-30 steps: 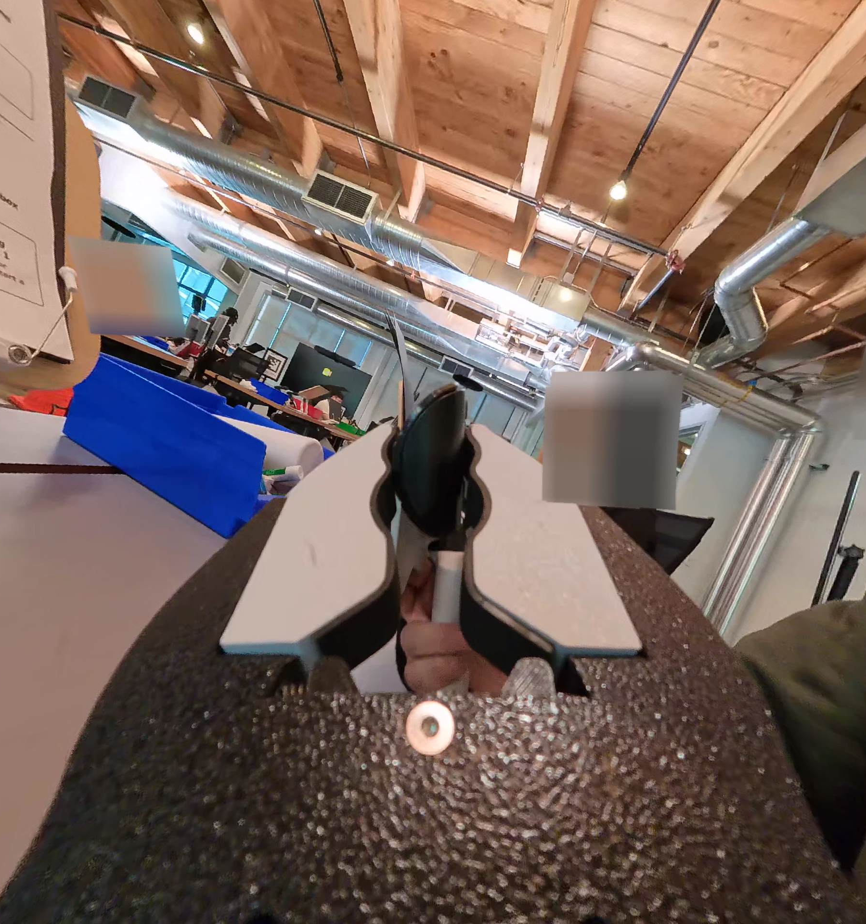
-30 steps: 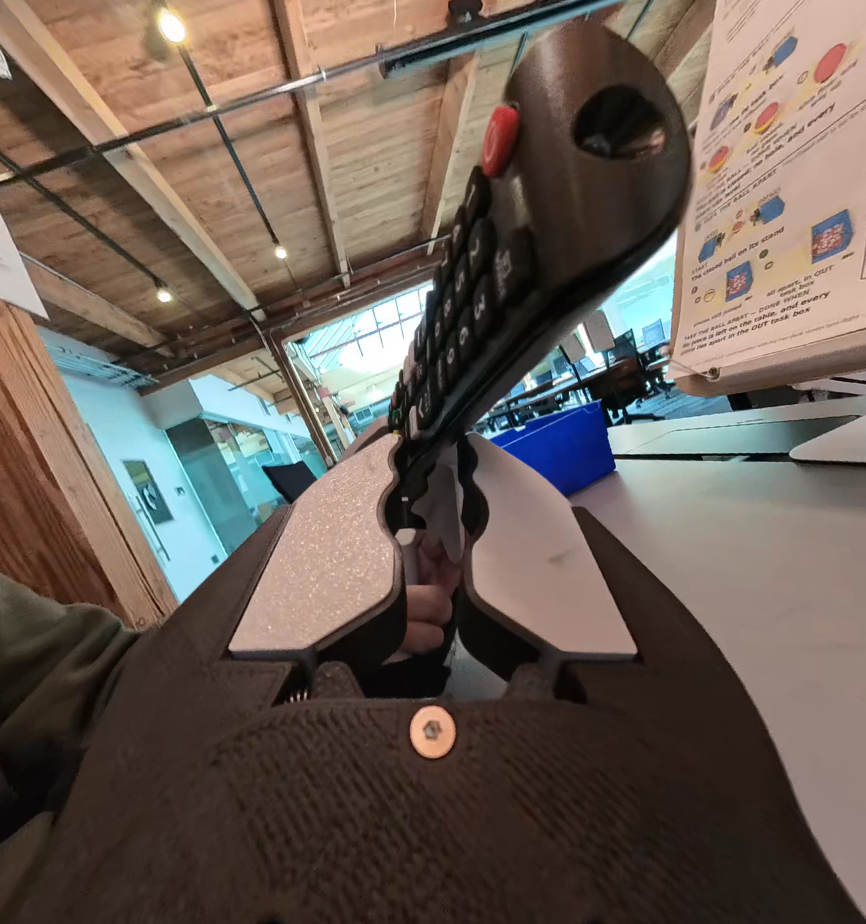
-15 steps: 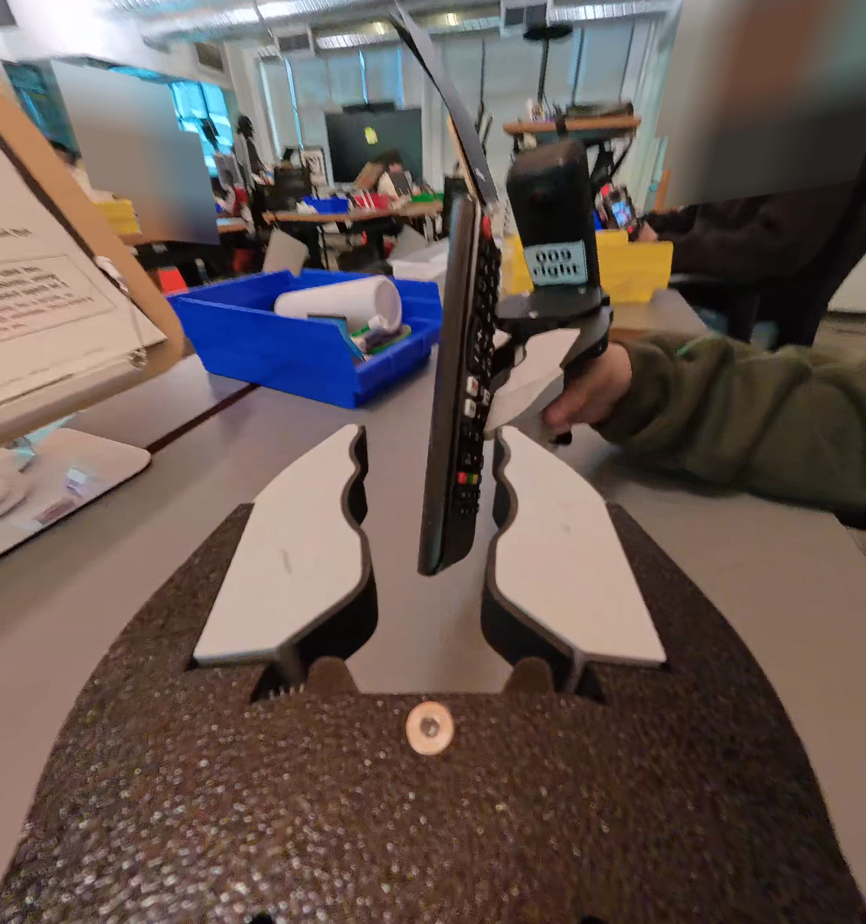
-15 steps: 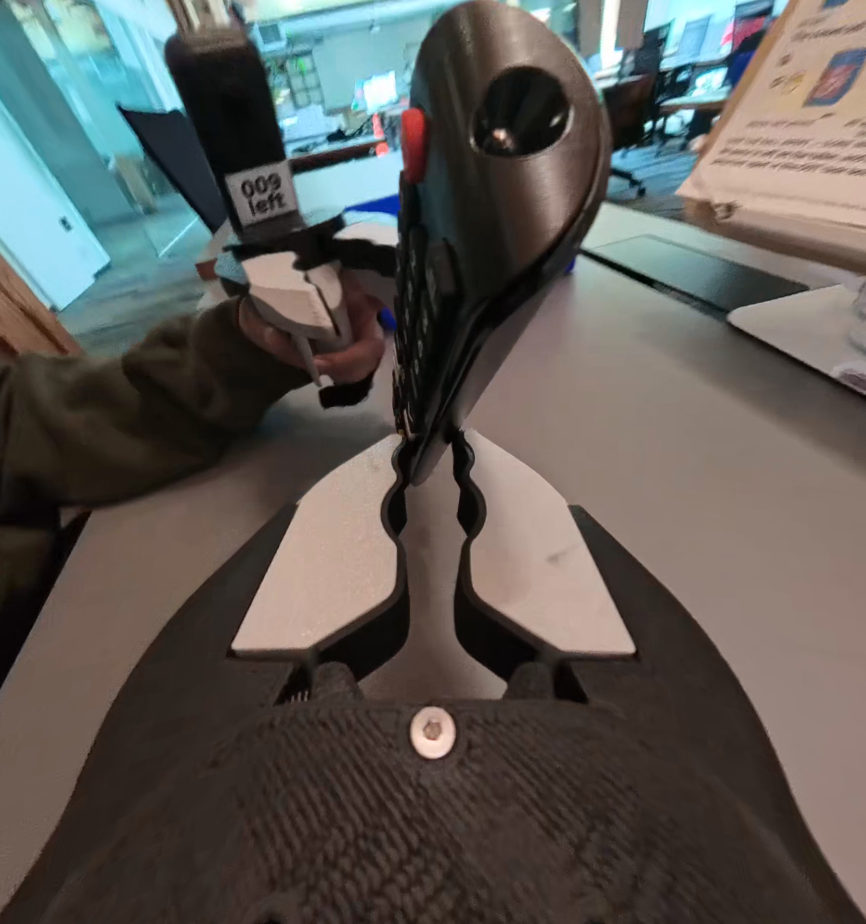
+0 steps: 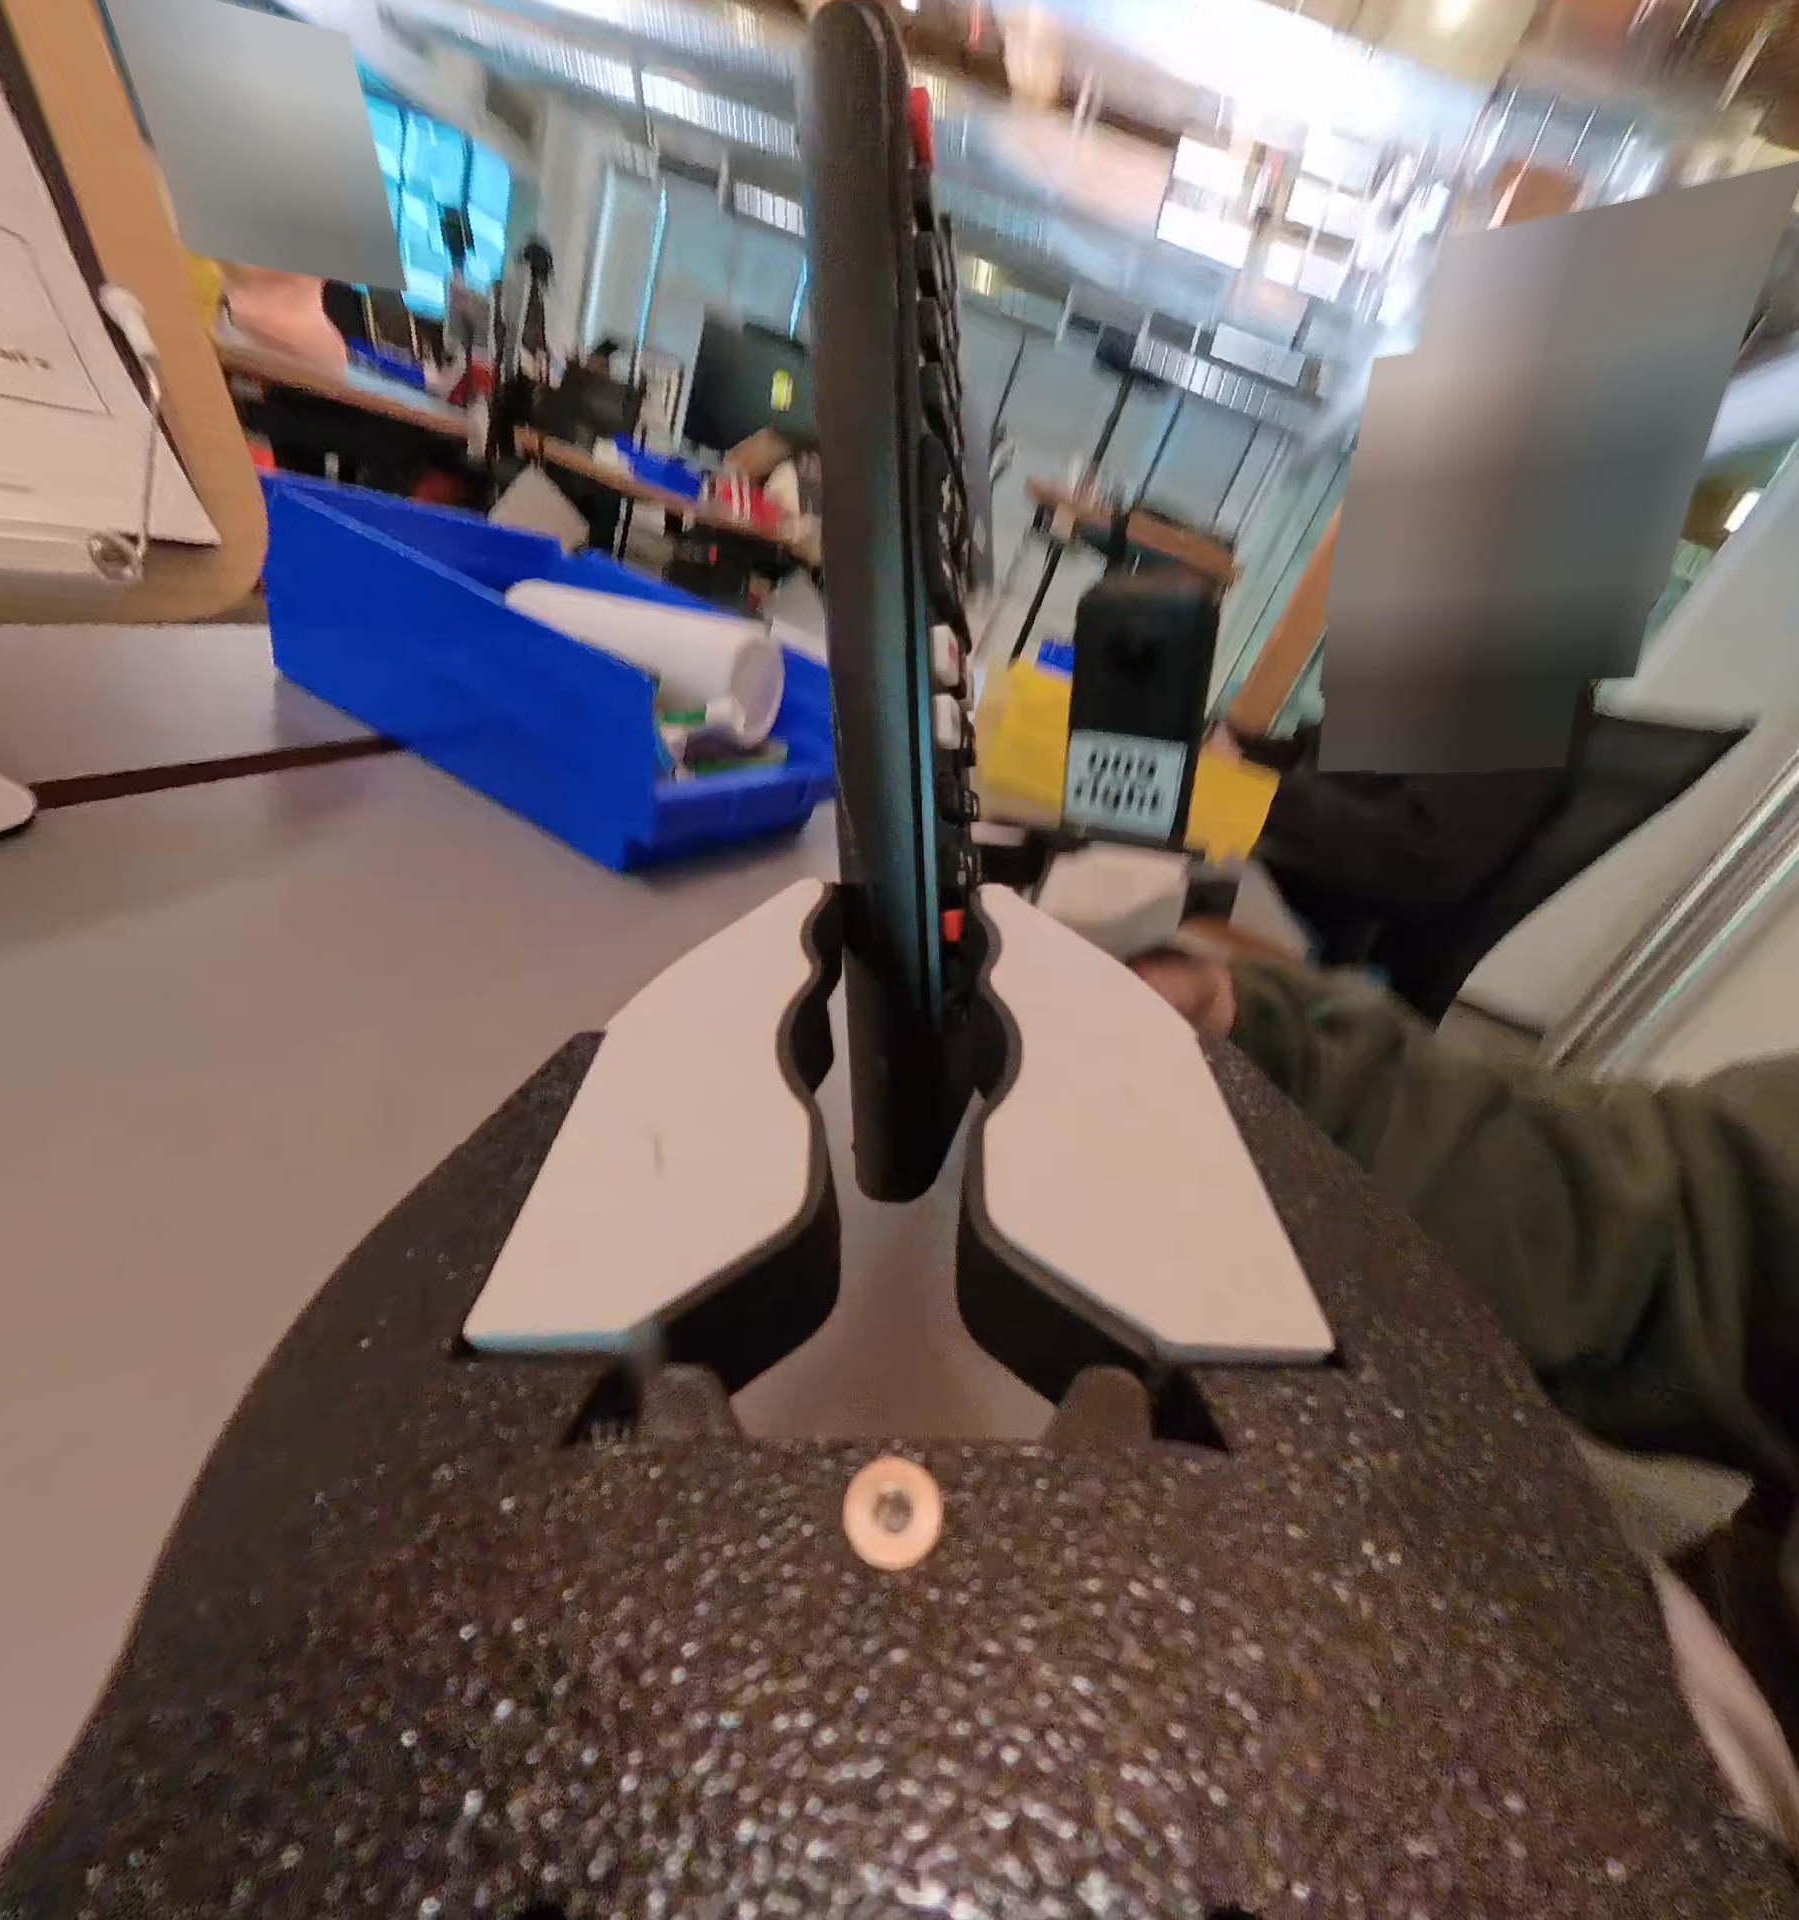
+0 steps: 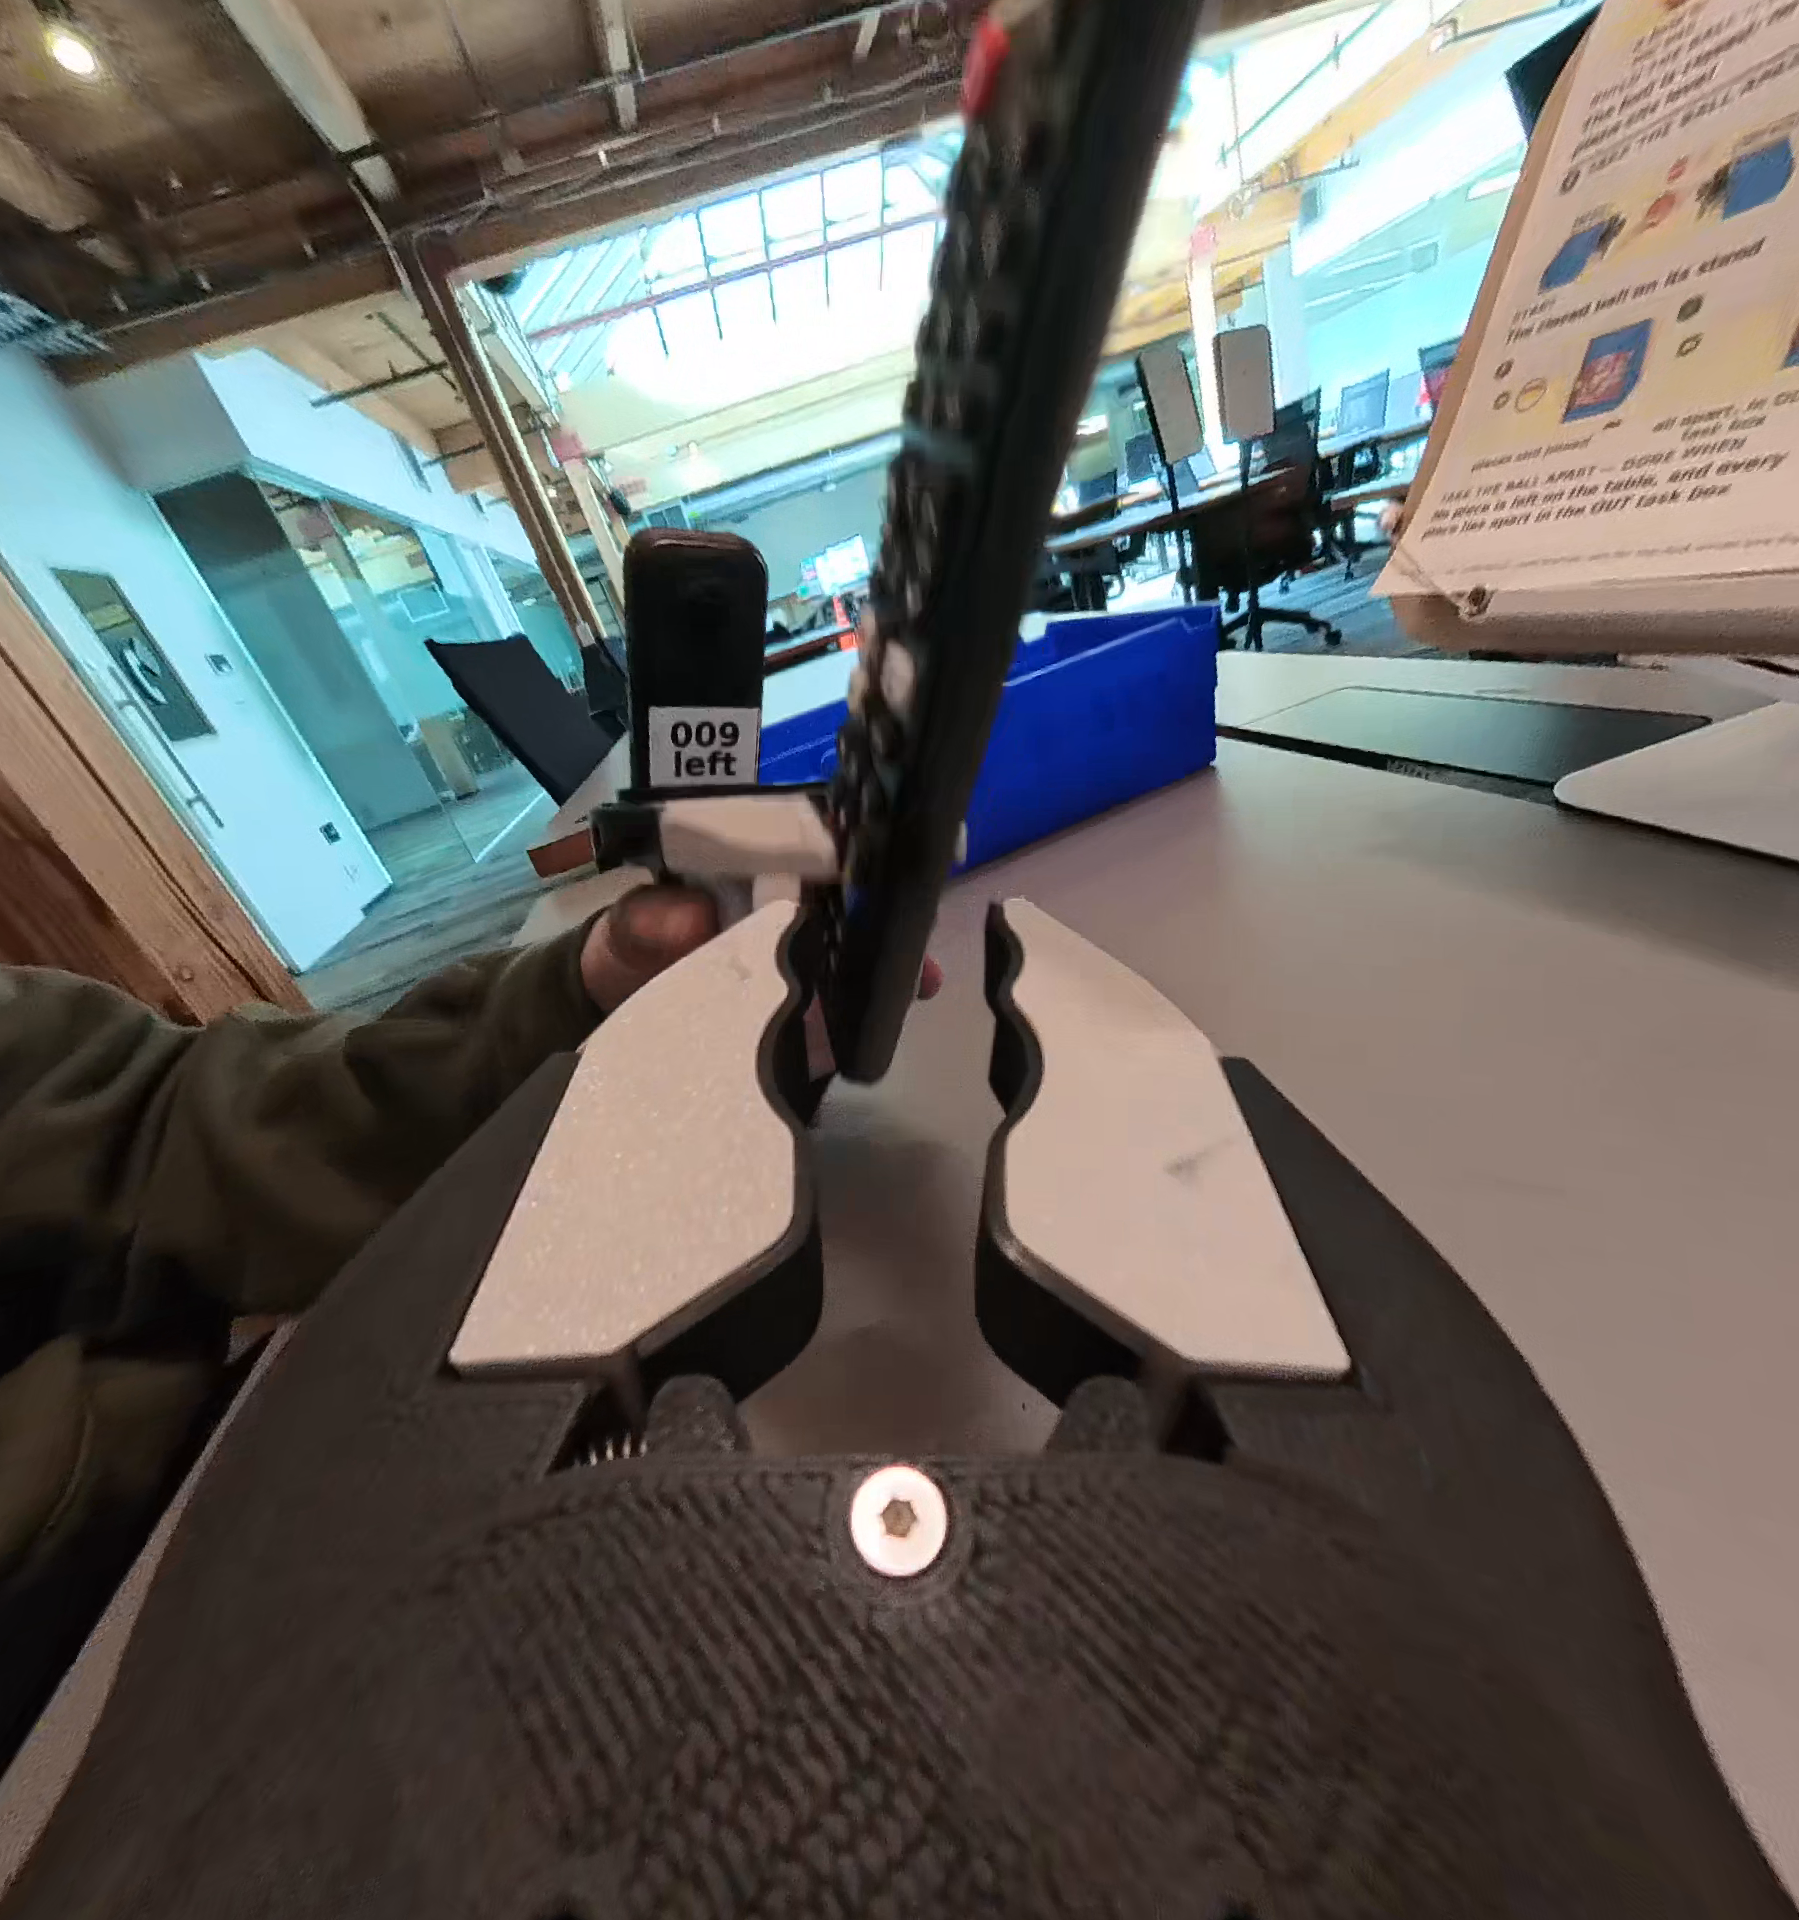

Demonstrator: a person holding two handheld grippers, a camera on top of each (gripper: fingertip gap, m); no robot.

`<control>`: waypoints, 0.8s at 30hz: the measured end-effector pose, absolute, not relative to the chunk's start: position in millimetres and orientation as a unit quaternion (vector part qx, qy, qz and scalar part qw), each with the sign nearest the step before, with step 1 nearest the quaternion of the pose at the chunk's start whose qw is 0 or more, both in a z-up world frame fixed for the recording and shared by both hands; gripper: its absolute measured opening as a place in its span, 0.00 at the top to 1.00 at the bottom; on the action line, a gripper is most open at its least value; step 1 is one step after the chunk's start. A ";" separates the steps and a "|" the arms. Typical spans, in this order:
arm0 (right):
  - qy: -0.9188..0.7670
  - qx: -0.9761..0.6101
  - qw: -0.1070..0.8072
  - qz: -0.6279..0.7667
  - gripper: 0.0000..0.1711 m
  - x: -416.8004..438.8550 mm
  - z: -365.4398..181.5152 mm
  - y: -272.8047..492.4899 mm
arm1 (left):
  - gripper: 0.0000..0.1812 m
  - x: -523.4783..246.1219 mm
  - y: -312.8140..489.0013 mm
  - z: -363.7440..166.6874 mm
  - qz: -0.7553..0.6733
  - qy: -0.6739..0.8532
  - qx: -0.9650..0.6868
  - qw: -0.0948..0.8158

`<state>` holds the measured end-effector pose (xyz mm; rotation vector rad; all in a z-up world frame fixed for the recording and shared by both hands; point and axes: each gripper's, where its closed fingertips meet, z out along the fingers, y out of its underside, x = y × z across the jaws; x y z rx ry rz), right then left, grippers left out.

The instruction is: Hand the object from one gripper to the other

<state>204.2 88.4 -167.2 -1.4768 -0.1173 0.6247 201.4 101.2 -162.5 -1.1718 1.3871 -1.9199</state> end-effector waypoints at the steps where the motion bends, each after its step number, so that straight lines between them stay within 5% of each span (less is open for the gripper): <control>1: -0.057 -0.669 0.688 0.276 0.80 200.8 -171.3 90.8 | 0.88 201.7 104.0 -156.8 -0.724 0.480 -0.430 0.247; 14: -0.124 -0.707 0.649 0.253 0.88 185.4 -182.1 90.3 | 0.86 196.4 96.1 -152.1 -0.736 0.491 -0.396 0.244; 19: -0.183 -0.754 0.576 0.257 0.88 179.6 -203.3 76.2 | 0.71 185.6 119.4 -141.6 -0.709 0.504 -0.397 0.293; 24: -0.179 -0.736 0.596 0.267 0.88 183.2 -191.0 72.5 | 0.83 172.5 136.3 -129.4 -0.747 0.473 -0.383 0.267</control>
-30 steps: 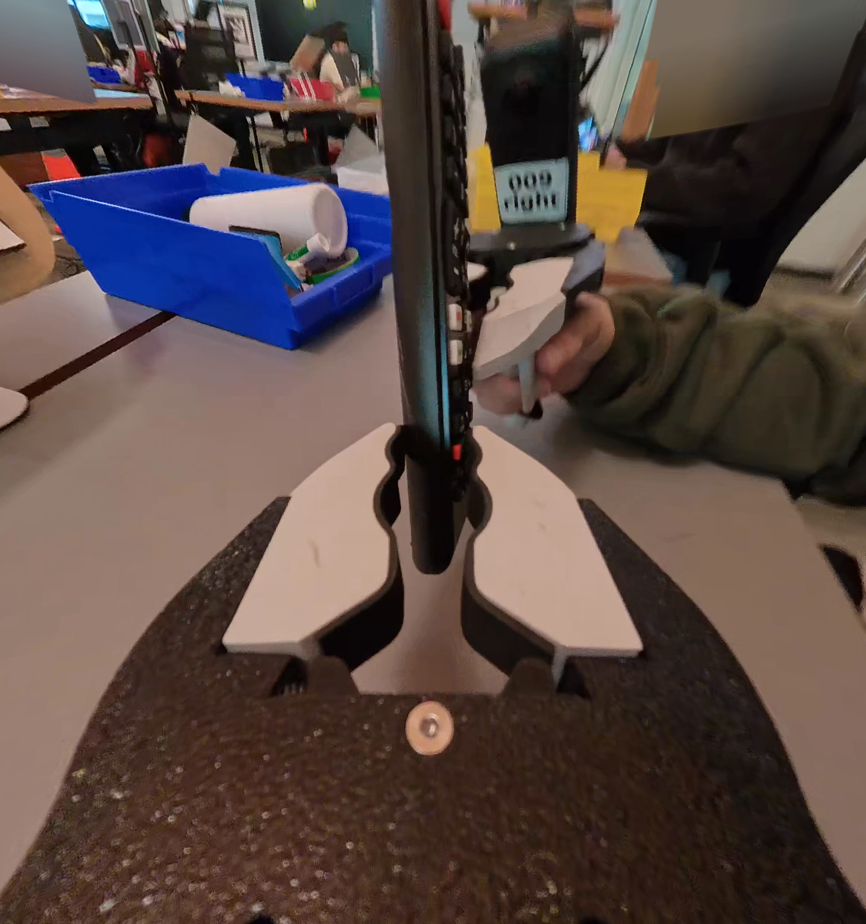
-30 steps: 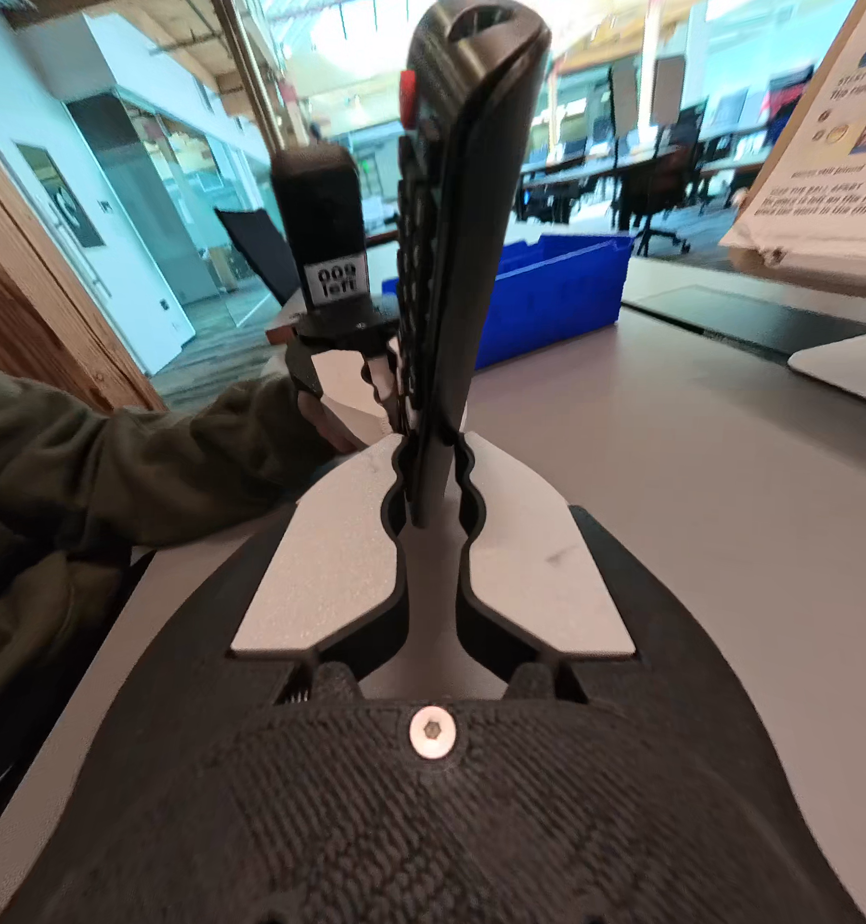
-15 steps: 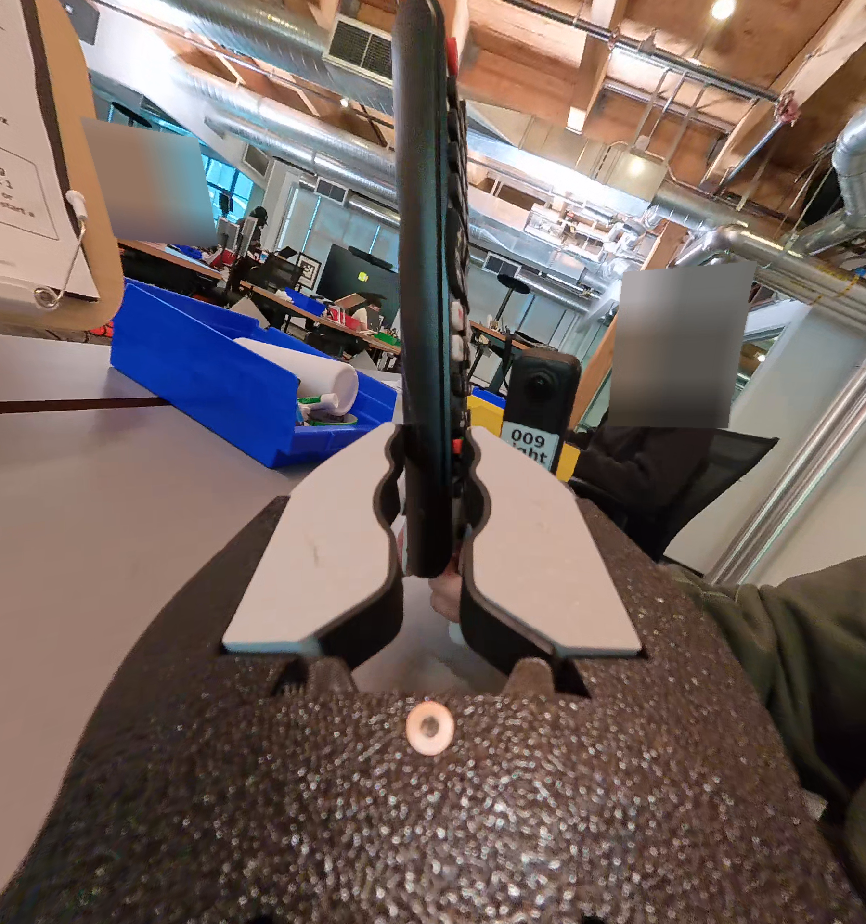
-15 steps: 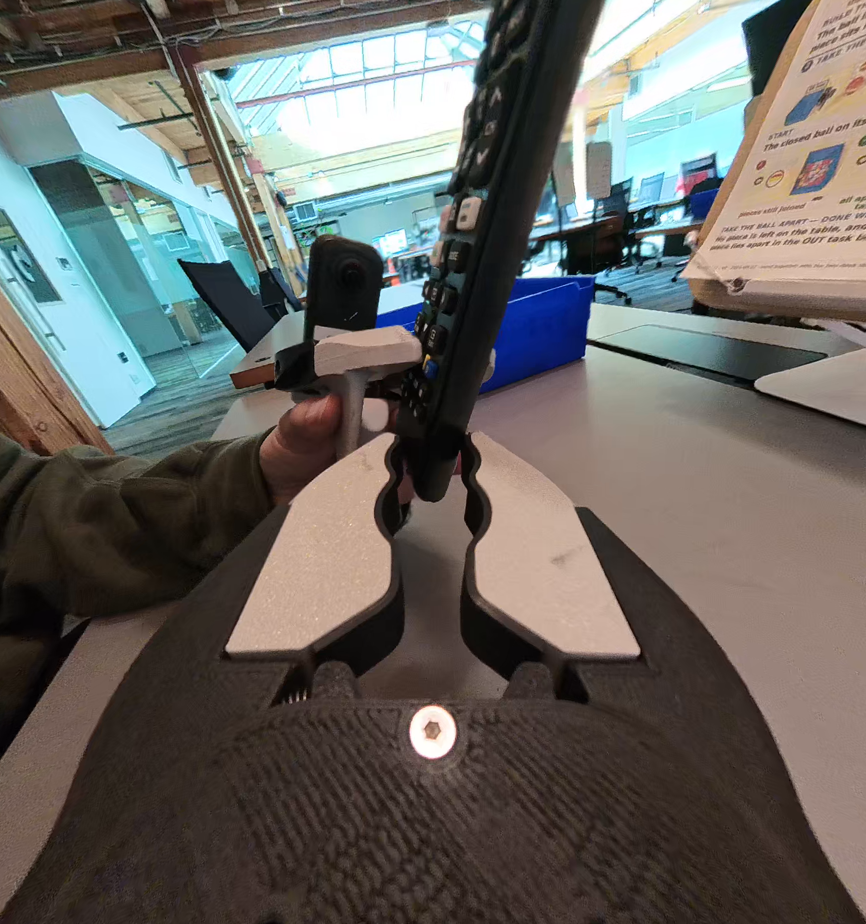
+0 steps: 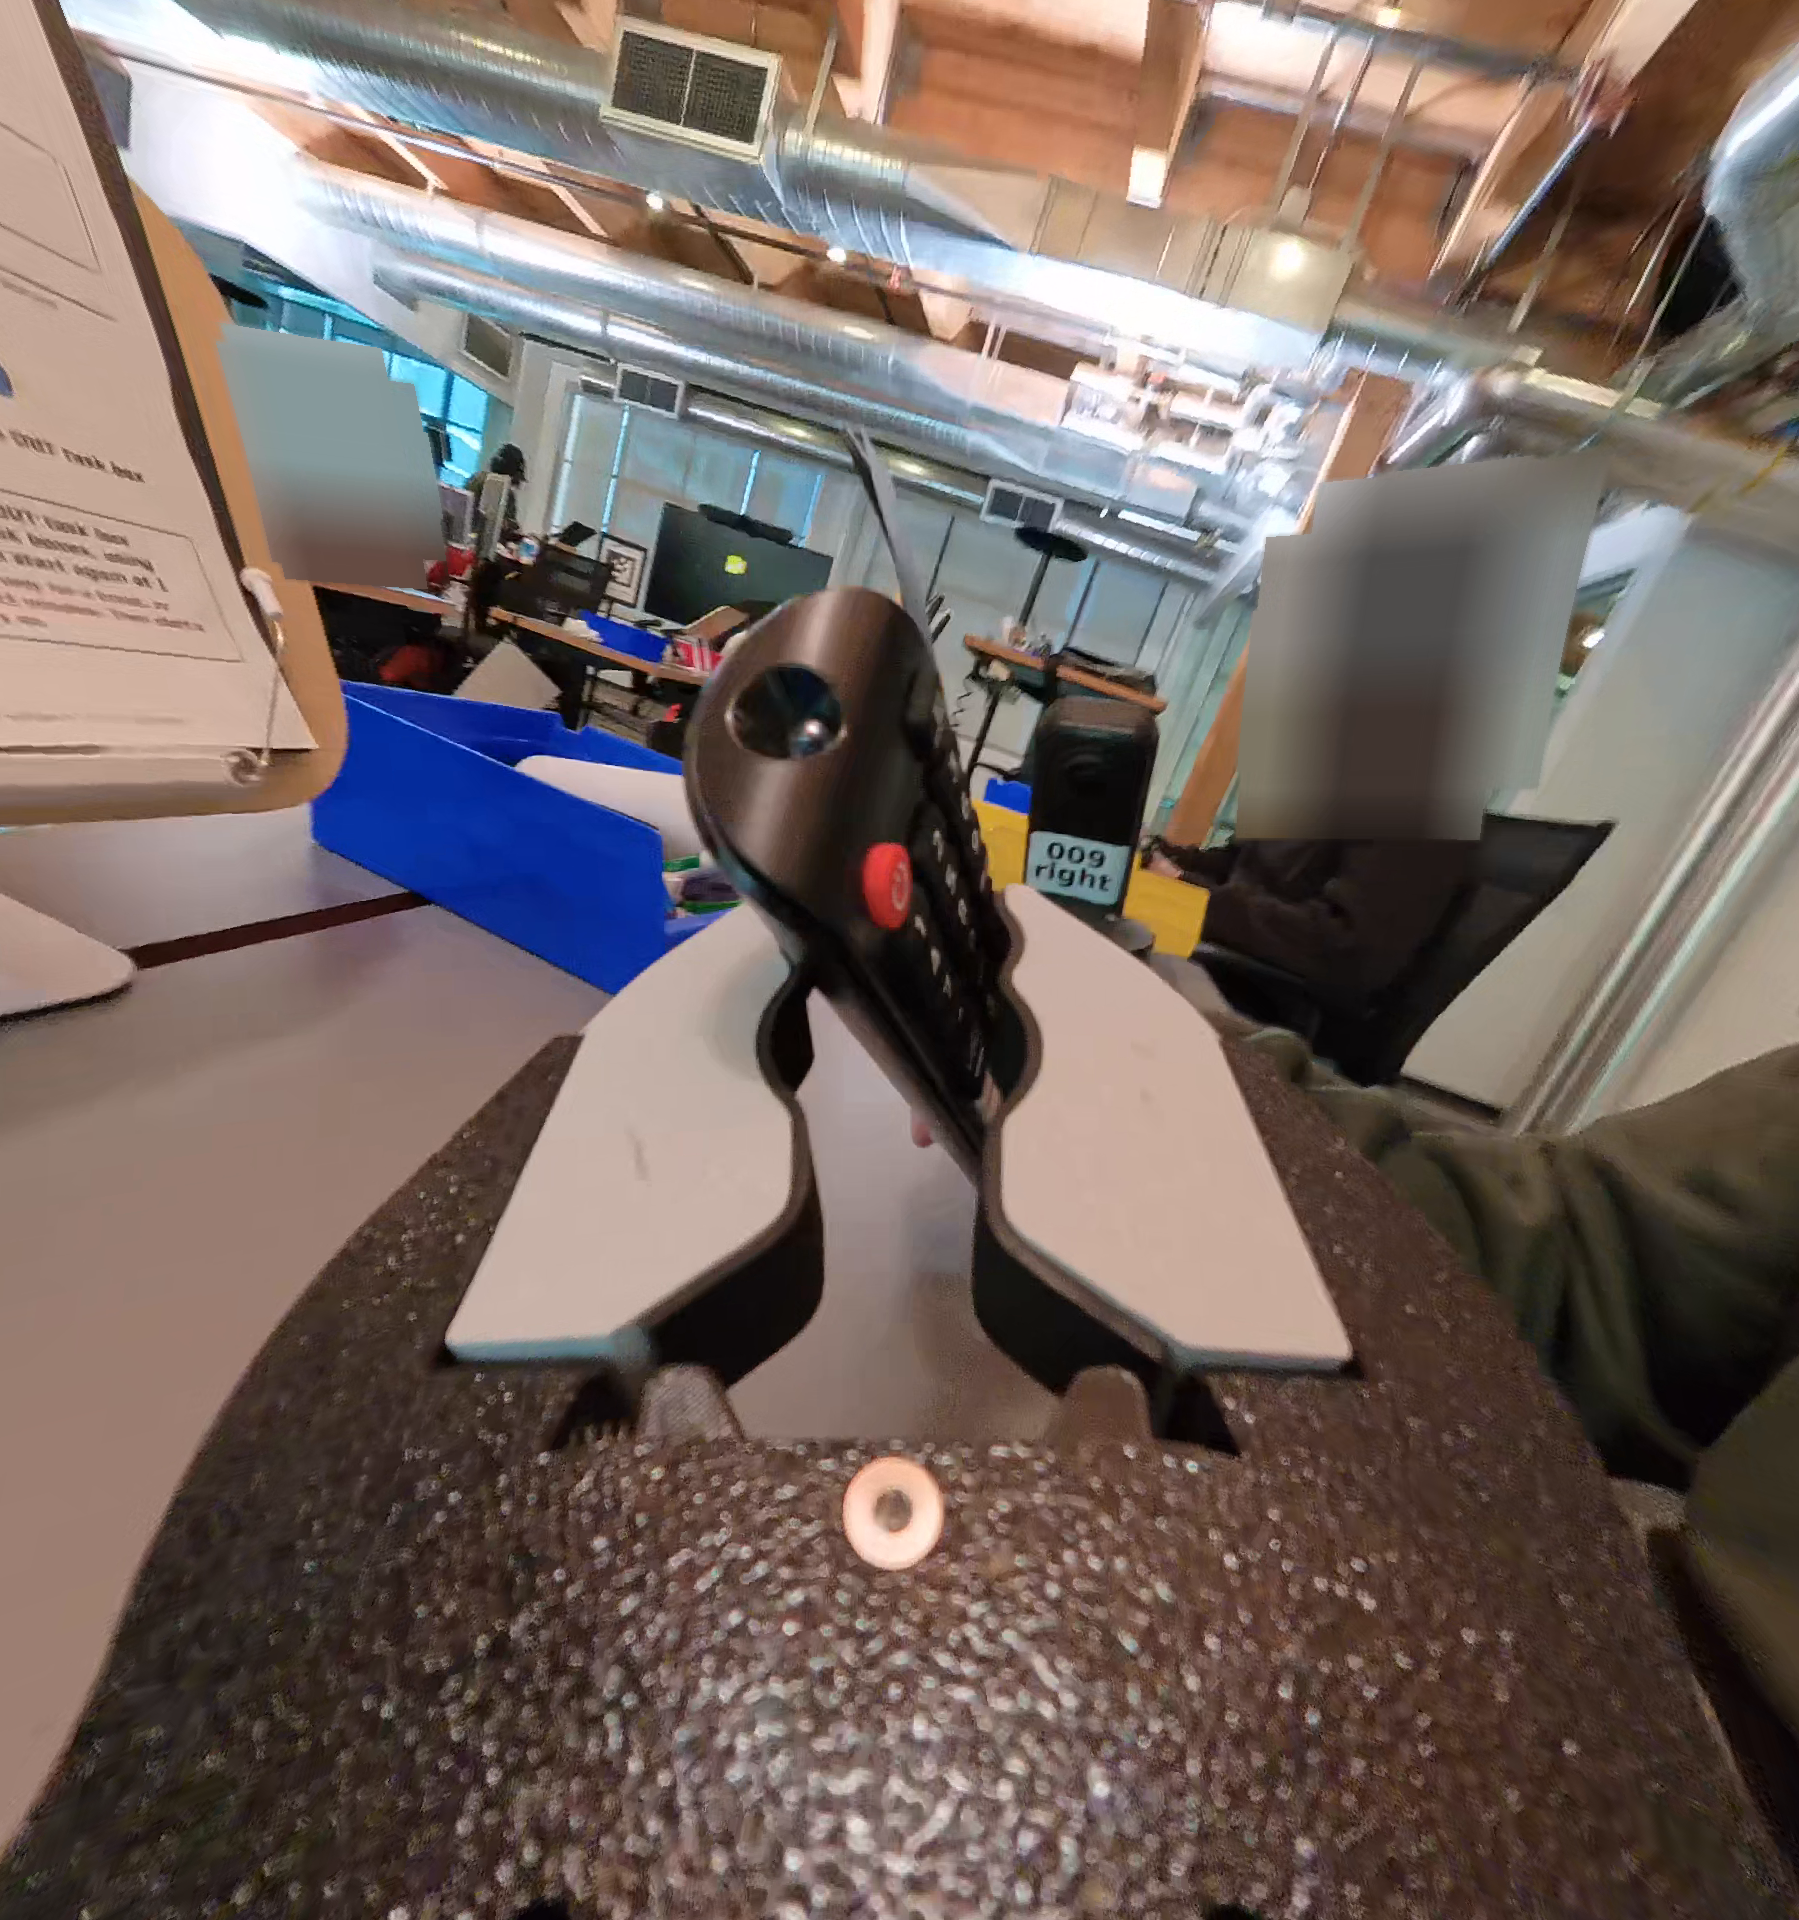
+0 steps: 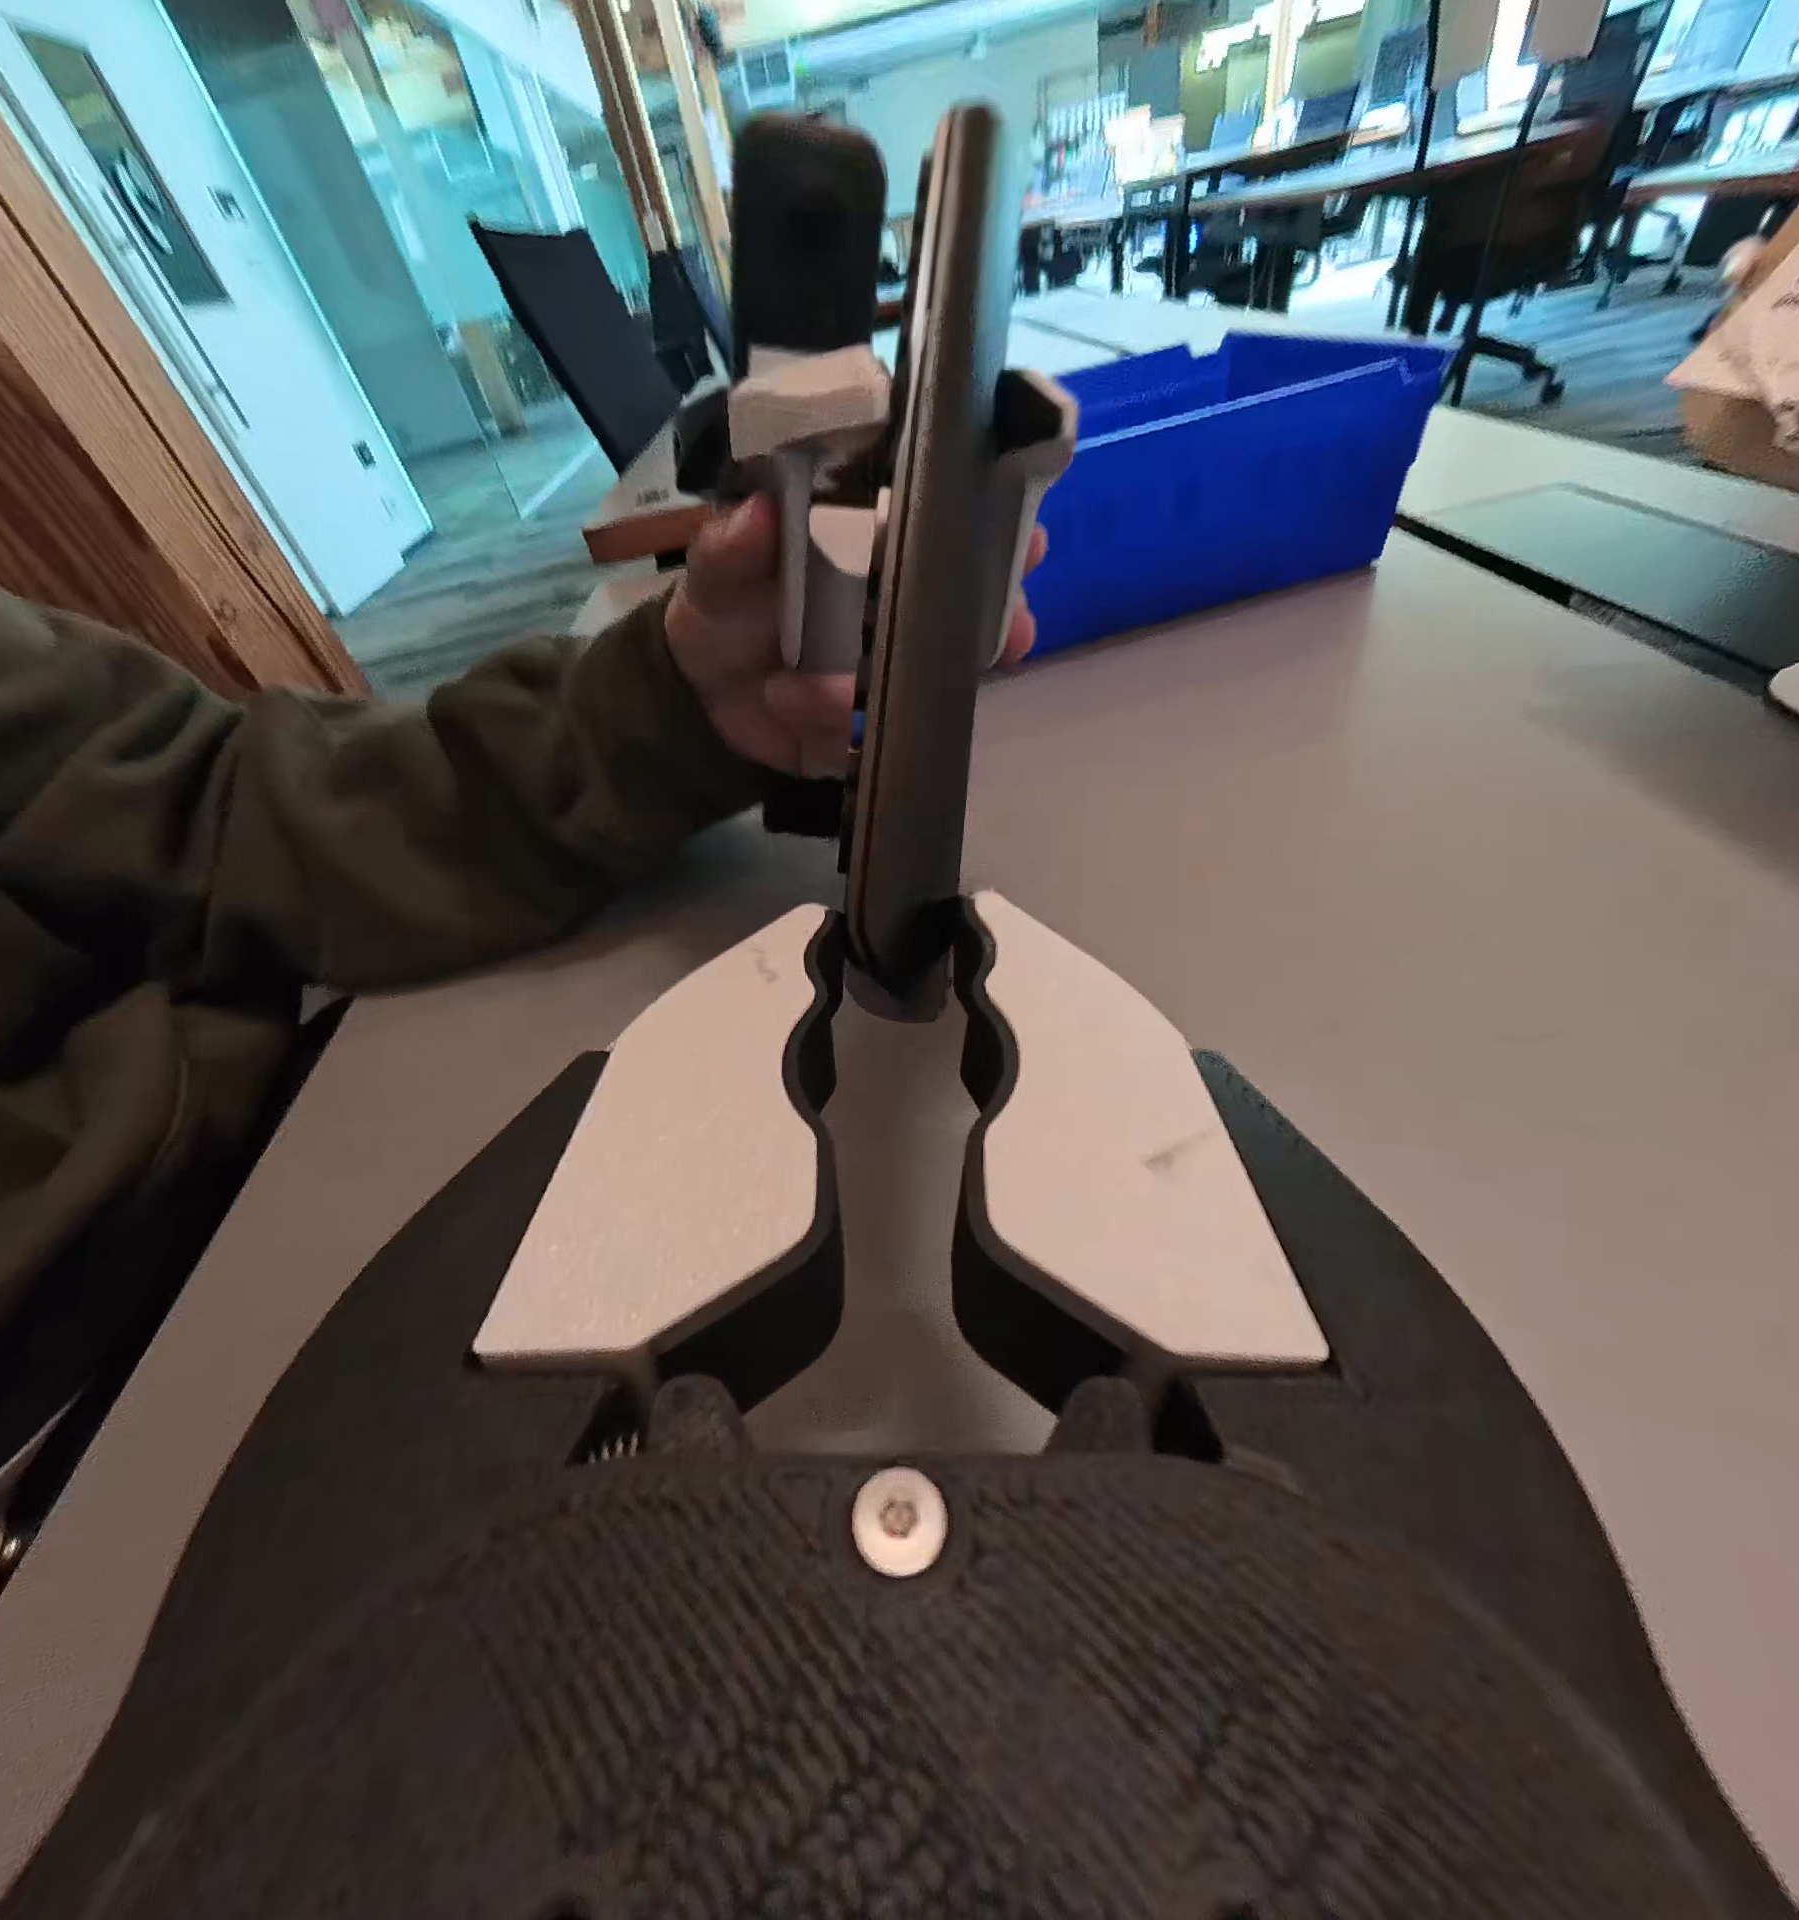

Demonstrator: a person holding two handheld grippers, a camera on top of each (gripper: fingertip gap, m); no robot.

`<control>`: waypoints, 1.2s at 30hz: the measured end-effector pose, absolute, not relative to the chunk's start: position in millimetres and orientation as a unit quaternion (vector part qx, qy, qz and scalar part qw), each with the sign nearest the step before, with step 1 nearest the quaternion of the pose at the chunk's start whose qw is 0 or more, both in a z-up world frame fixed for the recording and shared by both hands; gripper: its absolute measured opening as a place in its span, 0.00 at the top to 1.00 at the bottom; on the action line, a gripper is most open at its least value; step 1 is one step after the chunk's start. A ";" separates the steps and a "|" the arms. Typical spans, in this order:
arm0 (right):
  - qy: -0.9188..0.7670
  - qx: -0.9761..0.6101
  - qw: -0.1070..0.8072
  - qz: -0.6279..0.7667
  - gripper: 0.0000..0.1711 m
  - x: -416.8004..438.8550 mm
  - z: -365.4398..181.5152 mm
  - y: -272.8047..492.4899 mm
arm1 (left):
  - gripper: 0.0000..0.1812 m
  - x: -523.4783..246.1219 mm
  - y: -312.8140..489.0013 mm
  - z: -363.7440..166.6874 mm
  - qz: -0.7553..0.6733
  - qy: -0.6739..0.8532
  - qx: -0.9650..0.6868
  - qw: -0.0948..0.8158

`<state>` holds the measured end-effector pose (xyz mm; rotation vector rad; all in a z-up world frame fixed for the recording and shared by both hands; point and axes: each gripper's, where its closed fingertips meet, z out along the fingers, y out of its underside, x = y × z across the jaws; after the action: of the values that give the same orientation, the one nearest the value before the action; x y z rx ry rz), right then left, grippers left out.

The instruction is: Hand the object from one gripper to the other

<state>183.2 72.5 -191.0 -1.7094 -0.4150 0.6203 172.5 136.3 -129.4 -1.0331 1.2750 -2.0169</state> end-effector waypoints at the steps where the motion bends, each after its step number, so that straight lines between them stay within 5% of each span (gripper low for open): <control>1: -0.172 -0.731 0.605 0.264 0.88 186.6 -188.5 73.2 | 0.84 173.8 137.5 -128.8 -0.754 0.460 -0.388 0.264; 5: -0.104 -0.701 0.656 0.260 0.87 204.1 -183.6 83.0 | 0.86 183.6 145.9 -127.2 -0.782 0.381 -0.424 0.253; 8: -0.039 -0.668 0.683 0.294 0.70 209.2 -177.7 91.9 | 0.87 186.5 154.6 -128.6 -0.781 0.343 -0.445 0.271; 13: -0.036 -0.679 0.681 0.270 0.60 196.9 -186.5 103.6 | 0.87 179.7 159.4 -114.8 -0.822 0.269 -0.422 0.272; 20: -0.051 -0.593 0.714 0.367 0.85 188.2 -160.2 90.9 | 0.86 185.9 130.9 -118.3 -0.832 0.314 -0.395 0.231; 25: -0.072 -0.601 0.693 0.391 0.86 198.9 -152.1 78.0 | 0.84 181.2 115.8 -125.9 -0.810 0.407 -0.375 0.194; 28: -0.099 -0.623 0.663 0.404 0.86 203.7 -154.3 64.7 | 0.71 175.0 111.8 -133.6 -0.764 0.485 -0.373 0.206; 36: -0.154 -0.685 0.594 0.393 0.86 195.0 -174.6 51.7 | 0.78 165.7 87.6 -170.1 -0.672 0.626 -0.345 0.194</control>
<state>195.0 51.7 -174.6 -1.5922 -0.3571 0.9144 165.7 87.6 -170.1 -0.9683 1.7543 -1.8847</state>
